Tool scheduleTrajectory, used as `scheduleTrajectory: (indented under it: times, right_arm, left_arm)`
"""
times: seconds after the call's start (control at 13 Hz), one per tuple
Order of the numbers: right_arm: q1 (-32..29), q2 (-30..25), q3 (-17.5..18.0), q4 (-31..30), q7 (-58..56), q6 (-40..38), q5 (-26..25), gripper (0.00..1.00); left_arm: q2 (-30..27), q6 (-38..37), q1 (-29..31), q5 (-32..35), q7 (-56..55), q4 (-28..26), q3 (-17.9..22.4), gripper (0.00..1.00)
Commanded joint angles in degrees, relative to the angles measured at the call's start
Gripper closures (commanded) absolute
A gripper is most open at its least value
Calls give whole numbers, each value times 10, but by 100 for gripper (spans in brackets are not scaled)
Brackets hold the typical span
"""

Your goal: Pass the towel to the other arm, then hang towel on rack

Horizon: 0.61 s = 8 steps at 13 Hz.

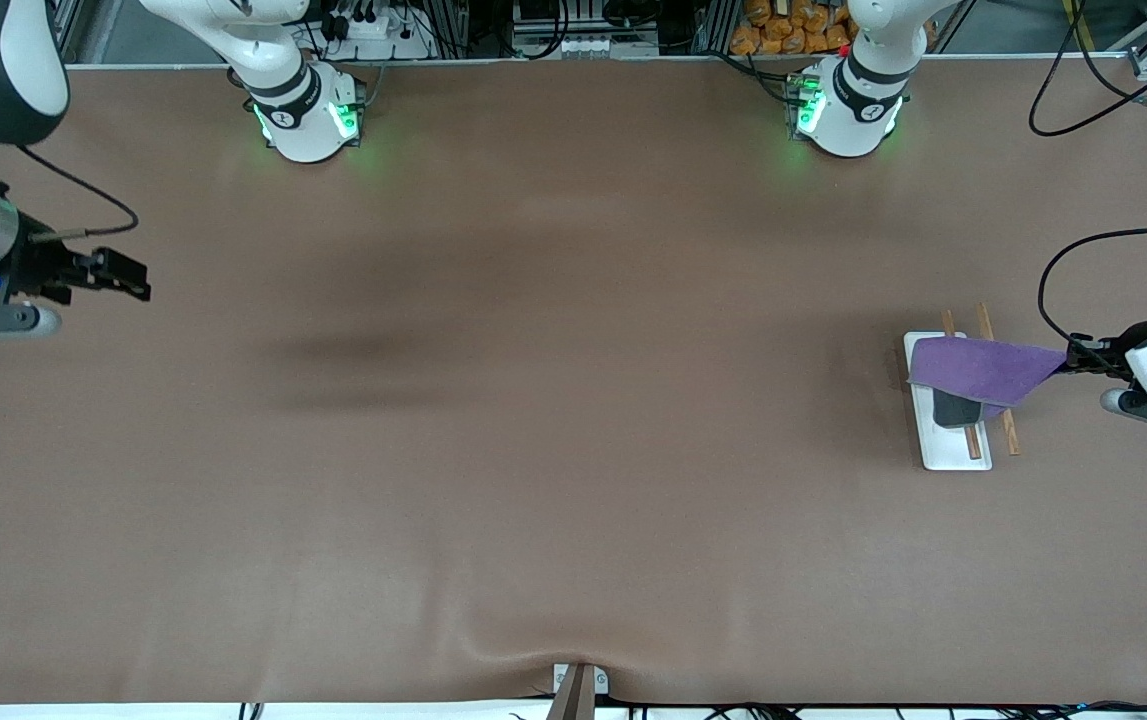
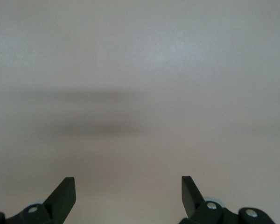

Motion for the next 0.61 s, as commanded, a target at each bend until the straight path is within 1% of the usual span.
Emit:
scheduleTrajectory:
  times: [0.0,0.23,0.38,0.54]
  right_arm:
    - [-20,6,10,22,-17,3,35,0]
    - [-7,56,12,122,-12,-67,32,0]
    - [6,57,14,154,-12,-69,-2,0]
    - [22,57,14,191,-16,-71,-9,0]
  left_arm:
    - [10,7,12,-10,11,5,-2,100]
    - [20,11,20,-9,15,9,-2,100]
    - [25,18,27,-10,22,10,-2,100]
    - [32,20,31,-9,29,13,-2,100]
